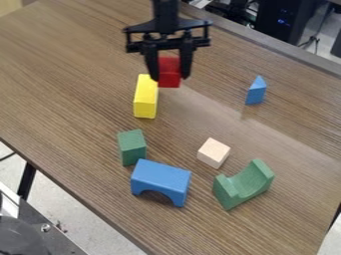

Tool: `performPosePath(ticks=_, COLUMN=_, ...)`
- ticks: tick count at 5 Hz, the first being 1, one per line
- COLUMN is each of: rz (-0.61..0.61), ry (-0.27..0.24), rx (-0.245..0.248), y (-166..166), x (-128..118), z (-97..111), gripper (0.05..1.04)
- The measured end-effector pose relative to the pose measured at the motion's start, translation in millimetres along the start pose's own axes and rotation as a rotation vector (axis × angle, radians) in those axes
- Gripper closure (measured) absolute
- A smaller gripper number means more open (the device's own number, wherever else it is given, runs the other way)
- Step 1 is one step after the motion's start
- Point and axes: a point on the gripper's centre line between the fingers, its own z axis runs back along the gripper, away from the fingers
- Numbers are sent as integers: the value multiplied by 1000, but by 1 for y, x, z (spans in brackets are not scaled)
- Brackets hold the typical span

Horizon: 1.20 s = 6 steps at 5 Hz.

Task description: Put the red cube on top of the yellow rectangle

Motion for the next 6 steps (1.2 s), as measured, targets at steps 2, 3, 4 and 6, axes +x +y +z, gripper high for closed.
performPosePath(ticks=2, rz=55, ry=67, rx=-7, y=31, x=5, z=-6, gripper=545)
performPosePath(ticks=3, rz=53, ry=67, rx=-8, y=31, x=5, z=-5, gripper=545)
performPosePath(ticks=4, rz=41, ry=69, rx=12, y=27, x=2, z=-6, gripper=545)
performPosePath(ticks=6, rz=10, ry=70, rx=18, y=20, x=-2, z=-7, gripper=545)
